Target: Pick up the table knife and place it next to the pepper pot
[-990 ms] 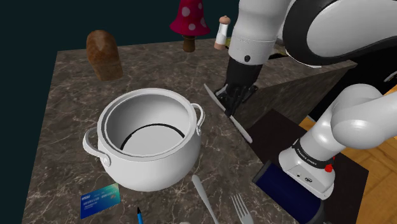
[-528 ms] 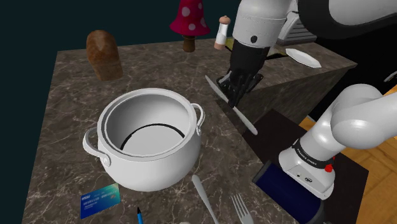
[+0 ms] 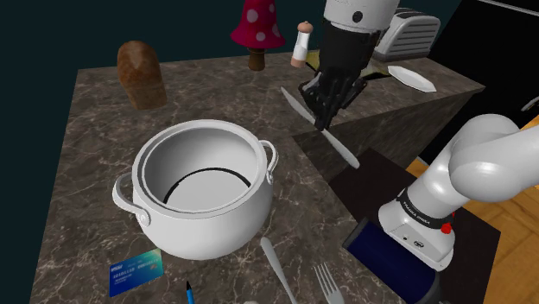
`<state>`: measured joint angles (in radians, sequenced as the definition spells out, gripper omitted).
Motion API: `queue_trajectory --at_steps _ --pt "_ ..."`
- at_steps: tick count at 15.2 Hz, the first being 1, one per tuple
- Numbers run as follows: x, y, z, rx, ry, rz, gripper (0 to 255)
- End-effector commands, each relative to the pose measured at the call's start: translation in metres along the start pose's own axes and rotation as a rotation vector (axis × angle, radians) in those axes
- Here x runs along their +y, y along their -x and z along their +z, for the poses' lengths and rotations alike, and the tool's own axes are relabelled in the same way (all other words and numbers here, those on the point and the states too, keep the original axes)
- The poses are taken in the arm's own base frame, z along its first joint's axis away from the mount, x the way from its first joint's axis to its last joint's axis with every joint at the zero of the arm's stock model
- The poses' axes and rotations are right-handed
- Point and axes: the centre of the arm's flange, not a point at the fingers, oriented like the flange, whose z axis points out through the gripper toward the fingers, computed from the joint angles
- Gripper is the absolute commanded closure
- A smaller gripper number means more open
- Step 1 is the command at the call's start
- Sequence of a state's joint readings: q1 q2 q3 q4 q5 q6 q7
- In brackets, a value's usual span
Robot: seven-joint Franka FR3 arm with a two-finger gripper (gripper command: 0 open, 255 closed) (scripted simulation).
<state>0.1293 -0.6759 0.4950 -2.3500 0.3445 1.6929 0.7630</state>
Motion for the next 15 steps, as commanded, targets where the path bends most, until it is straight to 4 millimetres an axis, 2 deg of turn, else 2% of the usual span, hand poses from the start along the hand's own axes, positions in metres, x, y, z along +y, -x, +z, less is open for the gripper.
queue_trajectory --at_steps 1,15 --pt "0.0 0.001 -0.011 0.0 0.0 0.0 255" --pt "0.0 0.004 -0.085 0.0 0.0 0.0 255"
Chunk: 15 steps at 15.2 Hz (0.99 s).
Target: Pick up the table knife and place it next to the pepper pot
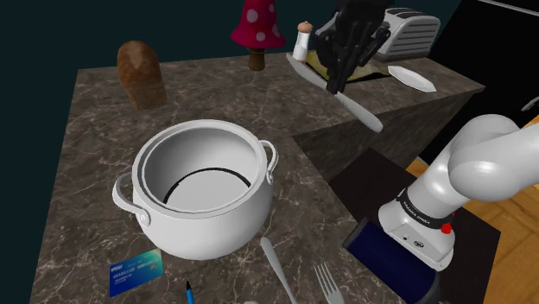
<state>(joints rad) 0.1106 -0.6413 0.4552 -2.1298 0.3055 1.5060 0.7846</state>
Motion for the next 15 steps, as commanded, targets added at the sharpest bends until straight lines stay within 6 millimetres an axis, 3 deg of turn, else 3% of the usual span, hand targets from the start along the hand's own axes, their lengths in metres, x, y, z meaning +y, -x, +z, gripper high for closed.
queue_trajectory --at_steps 1,15 --pt "0.0 0.001 -0.008 0.0 0.0 0.0 255" --pt "0.092 -0.159 -0.016 0.0 0.0 0.0 255"
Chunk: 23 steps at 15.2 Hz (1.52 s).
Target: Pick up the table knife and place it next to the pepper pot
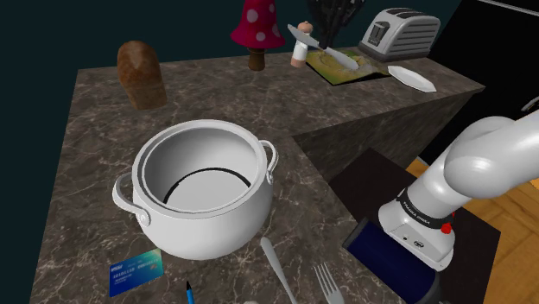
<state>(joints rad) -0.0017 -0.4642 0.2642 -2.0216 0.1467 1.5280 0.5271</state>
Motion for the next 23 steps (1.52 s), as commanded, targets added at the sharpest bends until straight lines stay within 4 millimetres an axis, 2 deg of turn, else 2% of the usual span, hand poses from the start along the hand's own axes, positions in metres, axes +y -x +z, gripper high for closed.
queue_trajectory --at_steps 1,23 --pt "0.015 -0.025 0.001 0.0 0.001 -0.001 255" --pt "0.159 -0.277 -0.013 0.0 0.001 -0.001 255"
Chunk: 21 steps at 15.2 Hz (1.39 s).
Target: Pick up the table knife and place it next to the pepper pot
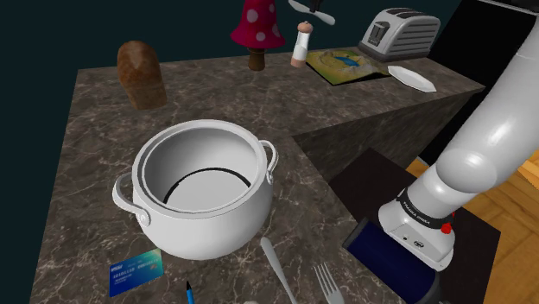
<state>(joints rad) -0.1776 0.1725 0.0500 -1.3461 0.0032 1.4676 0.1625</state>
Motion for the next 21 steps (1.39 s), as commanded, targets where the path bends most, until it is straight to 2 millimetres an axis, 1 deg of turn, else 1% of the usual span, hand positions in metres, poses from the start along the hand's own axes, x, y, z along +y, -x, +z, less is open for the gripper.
queue_trajectory --at_steps 1,5,21 --pt "0.013 -0.024 0.0 0.0 0.0 0.0 255" --pt "0.041 -0.072 -0.002 0.0 0.0 0.0 255" --pt "0.041 -0.076 0.082 0.0 0.0 0.0 255"
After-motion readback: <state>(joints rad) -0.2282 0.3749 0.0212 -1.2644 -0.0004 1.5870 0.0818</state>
